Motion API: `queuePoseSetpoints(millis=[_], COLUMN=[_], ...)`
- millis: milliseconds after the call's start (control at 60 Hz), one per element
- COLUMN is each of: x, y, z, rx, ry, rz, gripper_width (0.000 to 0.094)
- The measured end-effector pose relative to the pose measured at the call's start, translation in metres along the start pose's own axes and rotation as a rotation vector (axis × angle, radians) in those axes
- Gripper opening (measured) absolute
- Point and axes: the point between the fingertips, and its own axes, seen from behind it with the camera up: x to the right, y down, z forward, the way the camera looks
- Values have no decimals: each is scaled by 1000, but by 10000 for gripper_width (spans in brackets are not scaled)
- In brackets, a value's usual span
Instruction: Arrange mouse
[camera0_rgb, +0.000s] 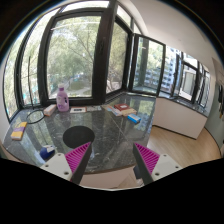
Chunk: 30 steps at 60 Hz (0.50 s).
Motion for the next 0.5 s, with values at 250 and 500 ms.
queuePoseSetpoints(millis=[250,500], x=[-2,-99], y=[43,134], z=[-2,-8], rx=[-49,-148], ry=[-18,-172], rz=[14,-2], gripper_width=[852,856])
